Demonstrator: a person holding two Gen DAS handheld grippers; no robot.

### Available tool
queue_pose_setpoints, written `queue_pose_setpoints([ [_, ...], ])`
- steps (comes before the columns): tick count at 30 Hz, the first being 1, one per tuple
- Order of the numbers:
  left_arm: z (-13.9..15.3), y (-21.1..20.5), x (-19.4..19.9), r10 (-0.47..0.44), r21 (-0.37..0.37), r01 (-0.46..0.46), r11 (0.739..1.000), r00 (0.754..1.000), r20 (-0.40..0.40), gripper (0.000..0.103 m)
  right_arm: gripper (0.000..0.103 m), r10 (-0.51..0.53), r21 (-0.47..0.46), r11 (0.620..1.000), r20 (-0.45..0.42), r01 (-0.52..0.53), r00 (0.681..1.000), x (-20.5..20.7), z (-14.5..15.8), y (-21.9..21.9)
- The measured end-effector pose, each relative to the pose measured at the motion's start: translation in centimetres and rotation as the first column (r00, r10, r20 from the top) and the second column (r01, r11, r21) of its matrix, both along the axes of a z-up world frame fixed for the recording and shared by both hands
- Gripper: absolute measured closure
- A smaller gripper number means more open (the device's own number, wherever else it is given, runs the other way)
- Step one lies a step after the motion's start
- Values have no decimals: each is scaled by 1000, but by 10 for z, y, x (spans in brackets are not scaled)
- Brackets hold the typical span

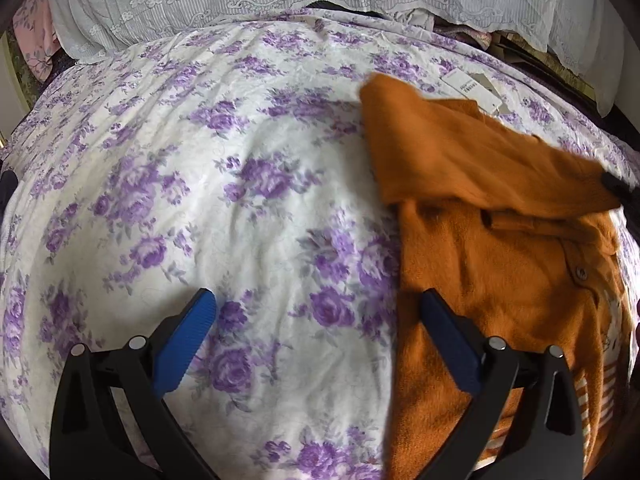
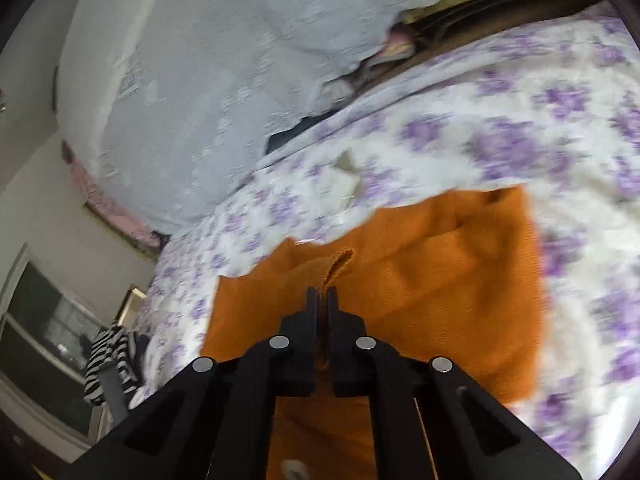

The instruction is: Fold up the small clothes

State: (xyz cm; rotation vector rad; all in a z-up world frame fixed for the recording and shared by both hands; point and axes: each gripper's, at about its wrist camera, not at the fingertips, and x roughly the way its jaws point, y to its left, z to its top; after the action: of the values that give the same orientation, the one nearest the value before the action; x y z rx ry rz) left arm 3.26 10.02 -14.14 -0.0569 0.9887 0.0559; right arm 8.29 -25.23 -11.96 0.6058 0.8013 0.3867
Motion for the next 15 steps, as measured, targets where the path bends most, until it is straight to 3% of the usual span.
queue_pose_setpoints([
  [4, 9, 4, 10, 18, 31, -19, 999, 1000, 20, 4, 98, -43, 73, 996, -85, 49, 995, 1, -27, -28],
  [10, 30, -2, 42, 27, 88, -31, 996, 998, 52, 4, 95, -45, 17, 999, -99, 47, 994, 3, -30, -26],
  [14, 40, -16, 79, 26, 121, -34, 992, 997, 69, 4, 90, -98, -8, 995, 10, 98, 995, -10, -3, -25],
  [15, 38, -21, 86, 24, 142, -34, 989, 997, 68, 4, 75, -97, -11, 995, 45, 97, 994, -13, 5, -23],
])
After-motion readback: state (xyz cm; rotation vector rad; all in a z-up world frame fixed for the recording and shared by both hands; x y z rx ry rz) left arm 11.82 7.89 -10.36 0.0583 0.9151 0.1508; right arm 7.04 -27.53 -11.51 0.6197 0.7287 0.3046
